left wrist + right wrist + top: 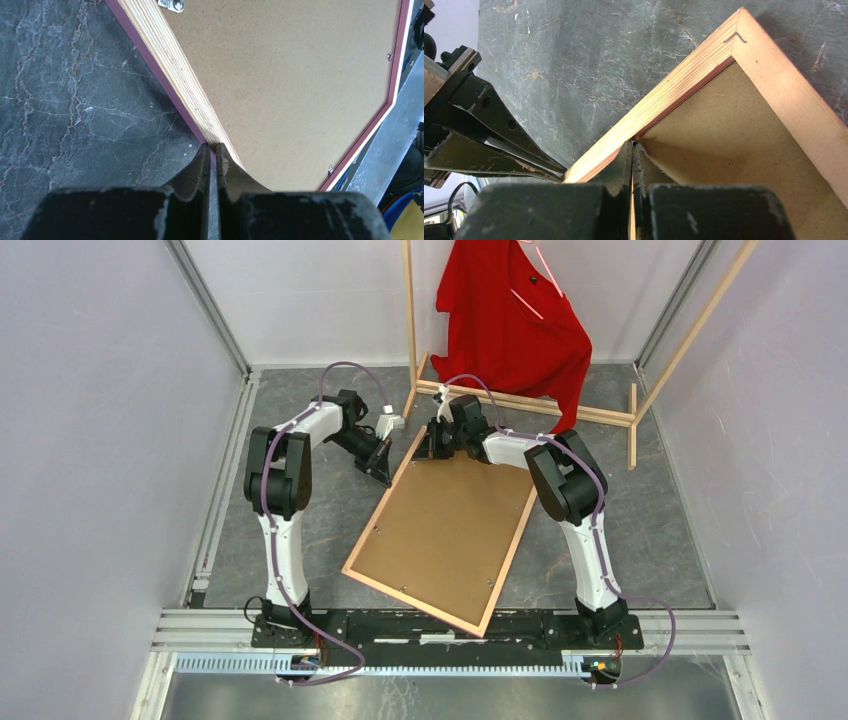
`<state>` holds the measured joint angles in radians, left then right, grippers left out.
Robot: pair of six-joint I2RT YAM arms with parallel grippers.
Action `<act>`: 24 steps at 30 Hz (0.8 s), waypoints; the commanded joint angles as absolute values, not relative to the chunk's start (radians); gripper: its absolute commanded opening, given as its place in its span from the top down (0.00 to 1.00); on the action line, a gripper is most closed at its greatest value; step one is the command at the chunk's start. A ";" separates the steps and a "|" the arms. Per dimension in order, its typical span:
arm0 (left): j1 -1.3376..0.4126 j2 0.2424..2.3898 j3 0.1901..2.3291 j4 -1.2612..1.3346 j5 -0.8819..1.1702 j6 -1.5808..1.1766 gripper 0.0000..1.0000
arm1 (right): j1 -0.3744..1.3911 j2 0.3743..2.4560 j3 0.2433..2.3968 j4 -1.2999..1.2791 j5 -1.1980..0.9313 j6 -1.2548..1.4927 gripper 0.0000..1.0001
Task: Put the photo into the frame
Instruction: Install the photo frame at the center of the board.
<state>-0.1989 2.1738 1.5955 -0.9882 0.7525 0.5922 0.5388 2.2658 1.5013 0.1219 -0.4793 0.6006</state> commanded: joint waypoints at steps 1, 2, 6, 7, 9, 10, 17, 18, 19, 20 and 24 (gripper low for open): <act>-0.223 2.170 1.569 -0.969 0.687 0.630 0.89 | 0.584 2.279 1.497 0.081 -0.488 0.591 1.00; -0.224 2.169 1.568 -0.969 0.686 0.632 0.89 | 0.587 2.279 1.495 0.083 -0.486 0.593 1.00; -0.228 2.168 1.570 -0.969 0.684 0.633 0.89 | 0.593 2.281 1.488 0.103 -0.487 0.614 1.00; -0.230 2.167 1.571 -0.969 0.684 0.634 0.89 | 0.595 2.283 1.488 0.107 -0.488 0.617 1.00; -0.231 2.165 1.568 -0.969 0.682 0.635 0.89 | 0.597 2.284 1.489 0.110 -0.491 0.620 1.00; -0.232 2.164 1.567 -0.969 0.680 0.635 0.89 | 0.599 2.283 1.487 0.115 -0.495 0.623 1.00; -0.232 2.150 1.552 -0.969 0.679 0.641 0.89 | 0.607 2.290 1.504 0.121 -0.529 0.621 1.00; -0.232 2.146 1.549 -0.971 0.679 0.643 0.89 | 0.607 2.287 1.511 0.120 -0.535 0.618 1.00; -0.232 2.140 1.549 -0.980 0.679 0.649 0.90 | 0.607 2.287 1.525 0.116 -0.544 0.610 1.00; -0.230 2.136 1.550 -0.989 0.683 0.654 0.90 | 0.606 2.289 1.546 0.097 -0.552 0.601 1.00; -0.216 2.102 1.564 -1.017 0.685 0.669 0.89 | 0.584 2.259 1.623 0.003 -0.515 0.542 0.66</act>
